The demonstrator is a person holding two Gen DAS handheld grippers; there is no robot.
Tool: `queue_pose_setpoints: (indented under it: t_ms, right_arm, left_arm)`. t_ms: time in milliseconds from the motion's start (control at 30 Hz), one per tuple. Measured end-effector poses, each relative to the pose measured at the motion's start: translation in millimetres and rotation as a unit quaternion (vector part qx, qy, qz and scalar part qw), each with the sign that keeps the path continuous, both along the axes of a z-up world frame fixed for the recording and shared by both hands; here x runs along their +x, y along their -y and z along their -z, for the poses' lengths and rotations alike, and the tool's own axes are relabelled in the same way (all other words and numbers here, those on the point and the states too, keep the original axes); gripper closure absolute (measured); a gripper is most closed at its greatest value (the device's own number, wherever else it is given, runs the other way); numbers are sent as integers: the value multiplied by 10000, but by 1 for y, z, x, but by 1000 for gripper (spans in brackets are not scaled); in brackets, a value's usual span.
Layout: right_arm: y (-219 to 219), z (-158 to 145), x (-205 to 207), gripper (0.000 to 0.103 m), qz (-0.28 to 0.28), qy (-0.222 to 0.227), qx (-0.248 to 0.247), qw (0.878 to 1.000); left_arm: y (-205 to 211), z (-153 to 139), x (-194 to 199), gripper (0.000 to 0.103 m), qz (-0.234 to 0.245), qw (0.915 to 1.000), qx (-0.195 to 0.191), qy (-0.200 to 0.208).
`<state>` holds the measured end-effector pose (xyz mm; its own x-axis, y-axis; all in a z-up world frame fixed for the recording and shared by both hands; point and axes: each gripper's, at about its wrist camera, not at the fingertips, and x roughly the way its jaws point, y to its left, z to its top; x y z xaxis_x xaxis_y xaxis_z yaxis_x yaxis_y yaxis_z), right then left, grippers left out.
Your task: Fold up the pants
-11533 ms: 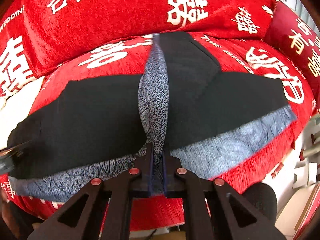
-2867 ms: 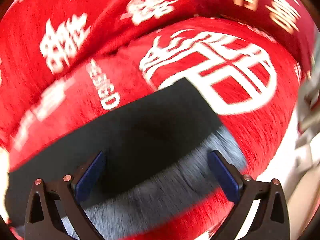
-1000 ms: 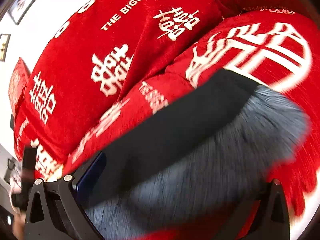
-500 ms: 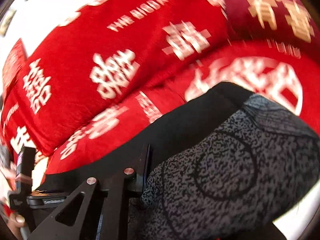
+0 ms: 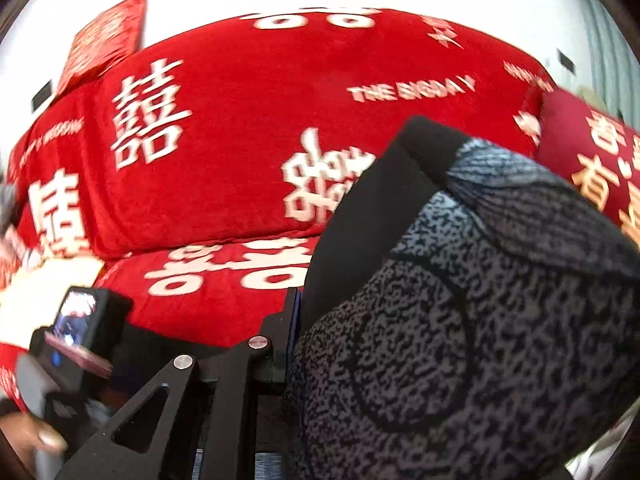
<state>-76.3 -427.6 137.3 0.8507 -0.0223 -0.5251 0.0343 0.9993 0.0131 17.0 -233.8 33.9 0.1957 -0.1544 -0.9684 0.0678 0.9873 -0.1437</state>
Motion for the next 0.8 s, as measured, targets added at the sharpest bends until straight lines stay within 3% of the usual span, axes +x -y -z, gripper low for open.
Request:
queue_pose_setpoints:
  t_ms: [200, 333, 433, 533, 567, 600, 667, 700, 733, 800]
  right_arm:
    - [-95, 18, 4, 86, -547, -98, -747, 9957]
    - [-157, 57, 10, 86, -784, -304, -1476, 9855]
    - [-200, 104, 17, 86, -1026, -742, -2262, 9658]
    - [-227, 144, 10, 83, -1143, -1060, -3169, 9355]
    - [-232, 148, 3, 82, -1106, -951, -3413, 9286]
    - [-234, 147, -1, 77, -1129, -939, -3505, 9250]
    - [-233, 139, -11, 56, -1248, -1019, -3490, 9232]
    - [-231, 133, -17, 32, -1293, -1019, -3435, 9246]
    - [-229, 127, -24, 20, -1364, -1016, -3346, 9269]
    - [-219, 106, -44, 20, -1718, -1065, -2833, 9375]
  left_arm:
    - [-107, -13, 1, 0, -747, 9963, -388, 197]
    - [-172, -5, -5, 0, -1384, 9885, -591, 172]
    - [-198, 10, -14, 0, -1613, 9844, -709, -8]
    - [-199, 9, -20, 0, -1442, 9873, -660, 91]
    - [-197, 8, -20, 0, -1367, 9885, -633, 106]
    - [-195, 8, -20, 0, -1309, 9892, -651, 121]
    - [-190, 5, -20, 0, -1229, 9896, -729, 138]
    - [-188, 4, -21, 0, -1202, 9897, -761, 146]
    - [-185, 1, -20, 0, -1156, 9899, -803, 159]
    - [-182, -5, -21, 0, -1082, 9903, -845, 231]
